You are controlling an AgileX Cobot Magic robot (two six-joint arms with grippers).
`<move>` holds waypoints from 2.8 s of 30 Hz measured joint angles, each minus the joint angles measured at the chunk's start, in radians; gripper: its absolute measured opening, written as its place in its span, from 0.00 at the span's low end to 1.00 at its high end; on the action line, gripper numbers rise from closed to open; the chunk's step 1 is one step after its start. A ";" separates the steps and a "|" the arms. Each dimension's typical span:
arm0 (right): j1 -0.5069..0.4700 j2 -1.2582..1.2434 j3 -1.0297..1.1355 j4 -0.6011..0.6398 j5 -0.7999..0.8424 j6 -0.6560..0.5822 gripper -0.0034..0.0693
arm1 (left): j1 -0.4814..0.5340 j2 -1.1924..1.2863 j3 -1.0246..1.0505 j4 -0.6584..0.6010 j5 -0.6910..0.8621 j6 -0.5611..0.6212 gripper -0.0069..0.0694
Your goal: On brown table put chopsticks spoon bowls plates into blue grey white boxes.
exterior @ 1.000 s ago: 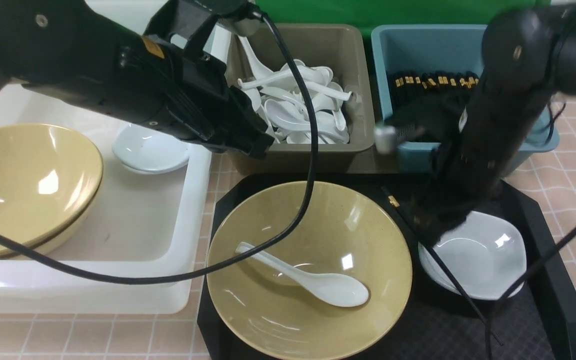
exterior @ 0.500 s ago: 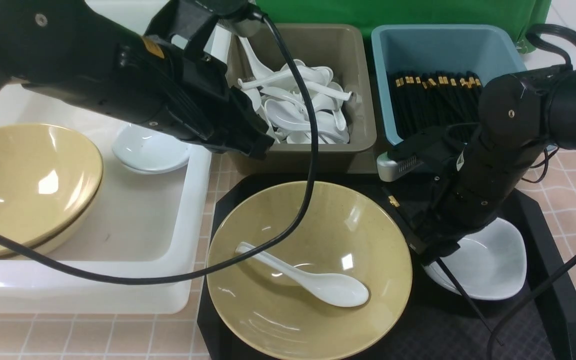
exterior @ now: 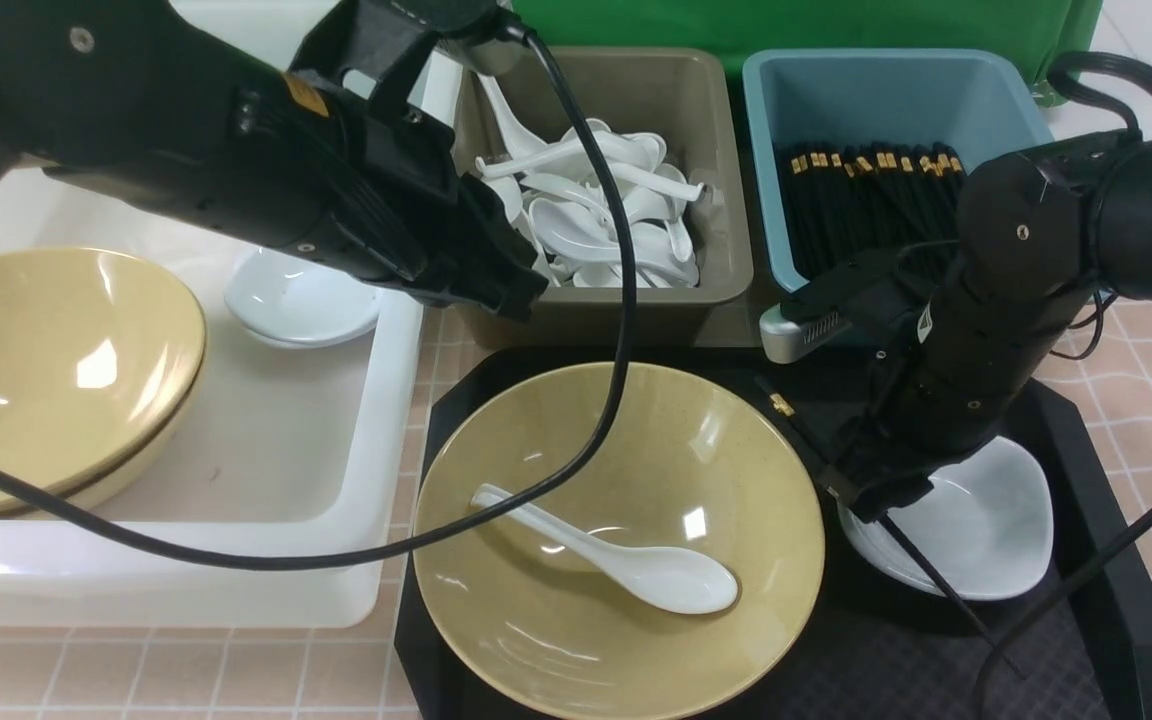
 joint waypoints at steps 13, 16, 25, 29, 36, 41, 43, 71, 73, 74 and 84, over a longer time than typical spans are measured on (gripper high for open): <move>0.000 0.020 0.000 -0.002 0.015 0.000 0.29 | 0.000 0.000 0.000 0.000 0.000 0.002 0.10; 0.000 -0.007 0.000 -0.001 0.015 0.000 0.17 | 0.000 0.000 0.000 0.000 0.000 0.004 0.10; -0.008 -0.153 -0.027 -0.011 0.018 0.000 0.17 | 0.000 0.001 0.000 -0.005 -0.037 0.000 0.10; -0.061 -0.169 -0.149 -0.016 -0.069 0.004 0.17 | 0.000 0.057 -0.019 -0.045 -0.135 -0.022 0.10; -0.164 -0.040 -0.368 -0.020 -0.309 0.157 0.17 | 0.000 0.233 -0.240 -0.102 -0.167 0.017 0.10; -0.208 0.099 -0.524 -0.020 -0.390 0.234 0.17 | 0.000 0.292 -0.397 -0.110 -0.177 0.036 0.10; -0.219 0.154 -0.576 -0.020 -0.391 0.258 0.18 | 0.000 0.294 -0.422 -0.112 -0.180 0.040 0.10; -0.034 0.123 -0.726 0.164 0.323 -0.194 0.62 | 0.000 -0.211 -0.068 0.171 0.184 -0.067 0.10; 0.018 0.092 -0.688 0.168 0.326 -0.226 0.62 | 0.000 -0.268 0.027 0.210 0.156 -0.115 0.10; 0.047 0.078 -0.665 0.169 0.326 -0.241 0.62 | 0.000 -0.296 0.078 0.230 0.140 -0.137 0.10; 0.268 0.052 -0.492 0.172 0.326 -0.386 0.62 | 0.000 -0.430 0.350 0.278 0.003 -0.221 0.10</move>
